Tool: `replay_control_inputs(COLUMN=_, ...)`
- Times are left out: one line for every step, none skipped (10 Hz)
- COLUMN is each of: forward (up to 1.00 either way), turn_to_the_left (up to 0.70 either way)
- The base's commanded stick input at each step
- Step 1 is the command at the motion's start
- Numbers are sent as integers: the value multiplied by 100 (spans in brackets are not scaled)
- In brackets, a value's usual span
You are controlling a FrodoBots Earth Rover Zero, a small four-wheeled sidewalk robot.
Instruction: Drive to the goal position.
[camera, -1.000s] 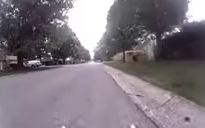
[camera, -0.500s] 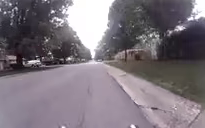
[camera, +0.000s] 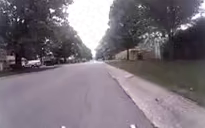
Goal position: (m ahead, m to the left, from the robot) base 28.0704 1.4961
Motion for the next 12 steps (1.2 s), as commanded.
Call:
replay_control_inputs(forward=100, turn_to_the_left=0)
replay_control_inputs(forward=100, turn_to_the_left=0)
replay_control_inputs(forward=100, turn_to_the_left=0)
replay_control_inputs(forward=100, turn_to_the_left=0)
replay_control_inputs(forward=100, turn_to_the_left=7)
replay_control_inputs(forward=100, turn_to_the_left=25)
replay_control_inputs(forward=100, turn_to_the_left=26)
replay_control_inputs(forward=100, turn_to_the_left=28)
replay_control_inputs(forward=100, turn_to_the_left=5)
replay_control_inputs(forward=100, turn_to_the_left=0)
replay_control_inputs(forward=100, turn_to_the_left=0)
replay_control_inputs(forward=100, turn_to_the_left=0)
